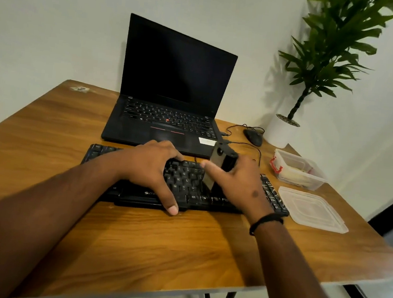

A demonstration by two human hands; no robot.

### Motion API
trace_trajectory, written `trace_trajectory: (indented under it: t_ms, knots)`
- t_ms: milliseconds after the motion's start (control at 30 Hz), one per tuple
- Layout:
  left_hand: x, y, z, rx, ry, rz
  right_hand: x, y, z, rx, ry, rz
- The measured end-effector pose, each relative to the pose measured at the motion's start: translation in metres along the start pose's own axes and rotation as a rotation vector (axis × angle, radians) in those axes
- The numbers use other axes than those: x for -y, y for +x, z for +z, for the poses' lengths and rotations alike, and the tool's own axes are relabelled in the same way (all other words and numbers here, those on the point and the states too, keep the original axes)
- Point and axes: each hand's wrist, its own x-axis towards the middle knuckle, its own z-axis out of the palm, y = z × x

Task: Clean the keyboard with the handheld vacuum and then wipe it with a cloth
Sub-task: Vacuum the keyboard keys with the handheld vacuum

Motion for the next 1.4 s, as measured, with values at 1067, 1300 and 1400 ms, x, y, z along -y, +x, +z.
trace_trajectory:
  t_ms: [1067,1300,1400]
  knots:
    - [0.001,-0.002,-0.002,0.032,0.023,-0.019,0.018,0.007,-0.002,0.136,0.240,0.044]
    - [-0.004,0.001,0.006,-0.026,0.073,0.038,0.011,-0.021,0.000,-0.068,0.545,0.133]
    - [-0.007,0.001,0.005,-0.045,0.064,0.056,0.022,-0.024,0.008,-0.097,0.463,0.041]
